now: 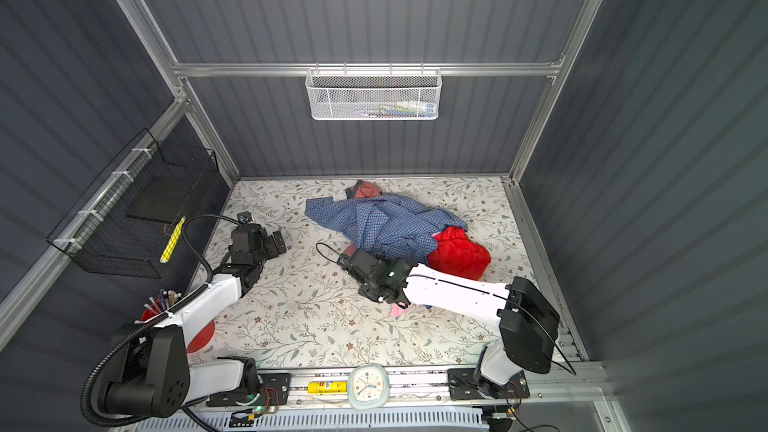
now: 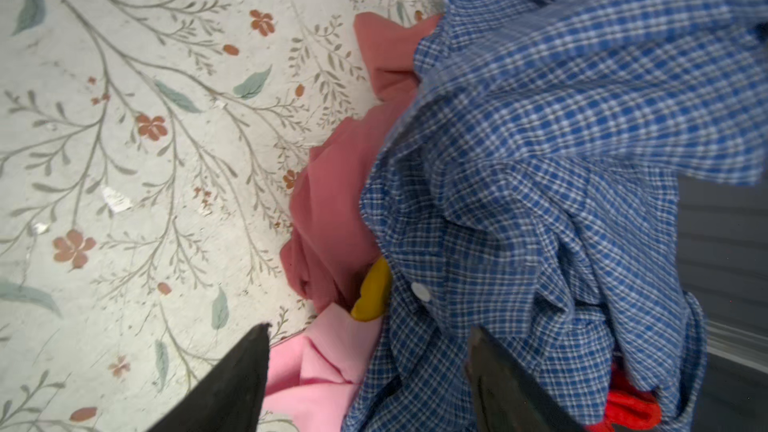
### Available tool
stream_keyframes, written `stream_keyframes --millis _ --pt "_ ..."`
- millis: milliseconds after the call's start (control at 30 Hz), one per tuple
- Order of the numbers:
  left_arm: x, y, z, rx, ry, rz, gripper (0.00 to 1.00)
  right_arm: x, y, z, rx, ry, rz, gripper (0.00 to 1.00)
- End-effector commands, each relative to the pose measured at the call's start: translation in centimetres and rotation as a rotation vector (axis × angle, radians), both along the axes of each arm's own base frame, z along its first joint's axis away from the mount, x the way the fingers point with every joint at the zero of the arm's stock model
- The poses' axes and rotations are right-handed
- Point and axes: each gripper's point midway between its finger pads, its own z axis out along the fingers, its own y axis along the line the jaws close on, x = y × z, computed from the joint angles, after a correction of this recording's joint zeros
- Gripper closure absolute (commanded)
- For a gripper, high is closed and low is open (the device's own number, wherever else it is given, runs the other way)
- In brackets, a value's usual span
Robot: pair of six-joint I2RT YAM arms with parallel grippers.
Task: Pick out a specific cloth from the pile
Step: 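Reach the right gripper across to the pink sweater under the blue shirt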
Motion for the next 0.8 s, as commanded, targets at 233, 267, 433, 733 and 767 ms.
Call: stream_keyframes --millis 233,267,433,733,767 --pt "-1.2 0.5 -0.5 -0.006 0.017 0.022 0.0 -0.7 -0.1 -6.0 -0.167 0.091 -0.027 0.4" --pt "-1.2 0.5 -0.6 -0.008 0.018 0.021 0.0 -0.4 0.2 -6.3 -0.184 0.09 -0.029 0.42" --pt "-1.3 0.4 -0.5 -0.007 0.022 0.019 0.0 -0.5 1.6 -7.8 -0.194 0.154 -0.021 0.47" --pt "-1.5 0.4 -0.7 -0.008 0.03 0.015 0.0 1.4 0.2 -10.6 -0.324 0.139 -0.089 0.48" --pt "-1.6 0.3 -0.7 -0.009 0.028 0.013 0.0 1.8 0.2 -10.7 -0.323 0.136 -0.105 0.48"
